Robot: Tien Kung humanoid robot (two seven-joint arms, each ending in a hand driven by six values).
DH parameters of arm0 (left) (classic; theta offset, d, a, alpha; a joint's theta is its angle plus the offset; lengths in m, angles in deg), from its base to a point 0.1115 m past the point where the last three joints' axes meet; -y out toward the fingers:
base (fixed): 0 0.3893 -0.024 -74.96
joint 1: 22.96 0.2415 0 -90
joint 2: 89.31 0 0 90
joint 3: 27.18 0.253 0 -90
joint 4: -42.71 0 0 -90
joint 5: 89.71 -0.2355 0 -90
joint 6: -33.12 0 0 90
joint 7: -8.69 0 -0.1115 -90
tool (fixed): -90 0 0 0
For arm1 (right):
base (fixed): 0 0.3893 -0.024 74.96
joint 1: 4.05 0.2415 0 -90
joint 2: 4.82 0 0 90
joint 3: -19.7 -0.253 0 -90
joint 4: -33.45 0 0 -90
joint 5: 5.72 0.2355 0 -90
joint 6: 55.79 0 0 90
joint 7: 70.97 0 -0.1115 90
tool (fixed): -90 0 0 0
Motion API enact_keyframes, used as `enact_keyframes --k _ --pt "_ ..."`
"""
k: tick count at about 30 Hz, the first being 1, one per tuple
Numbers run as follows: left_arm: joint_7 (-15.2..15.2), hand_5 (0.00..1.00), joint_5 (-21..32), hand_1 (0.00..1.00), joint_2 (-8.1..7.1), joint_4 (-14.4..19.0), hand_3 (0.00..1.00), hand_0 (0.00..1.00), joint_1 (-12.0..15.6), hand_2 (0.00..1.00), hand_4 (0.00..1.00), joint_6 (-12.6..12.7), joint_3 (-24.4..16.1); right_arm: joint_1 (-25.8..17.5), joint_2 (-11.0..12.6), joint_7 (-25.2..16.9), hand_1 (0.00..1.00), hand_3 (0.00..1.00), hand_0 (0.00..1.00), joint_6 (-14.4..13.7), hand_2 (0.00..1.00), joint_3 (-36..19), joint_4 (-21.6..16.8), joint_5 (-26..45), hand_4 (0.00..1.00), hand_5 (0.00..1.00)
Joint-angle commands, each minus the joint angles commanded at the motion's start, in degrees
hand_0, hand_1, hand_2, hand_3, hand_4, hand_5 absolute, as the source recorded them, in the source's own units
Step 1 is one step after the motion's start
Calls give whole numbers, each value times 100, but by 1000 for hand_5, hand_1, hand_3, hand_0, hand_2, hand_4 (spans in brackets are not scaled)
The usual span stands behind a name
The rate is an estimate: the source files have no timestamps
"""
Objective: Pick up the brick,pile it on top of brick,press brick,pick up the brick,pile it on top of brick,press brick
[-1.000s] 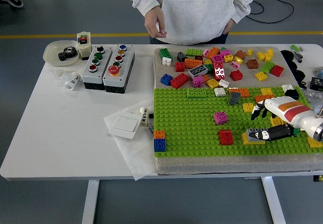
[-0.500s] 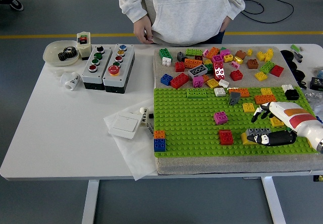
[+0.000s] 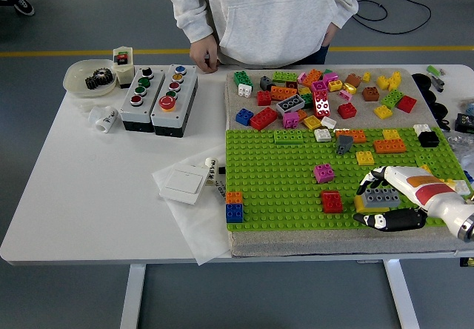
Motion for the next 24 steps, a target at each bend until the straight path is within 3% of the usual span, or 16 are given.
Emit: enact_keyframes --k 24 --pt "4 694 68 795 -5 0 620 769 -46 839 652 -13 97 -25 -18 -13 653 568 655 114 706 -12 238 -68 870 502"
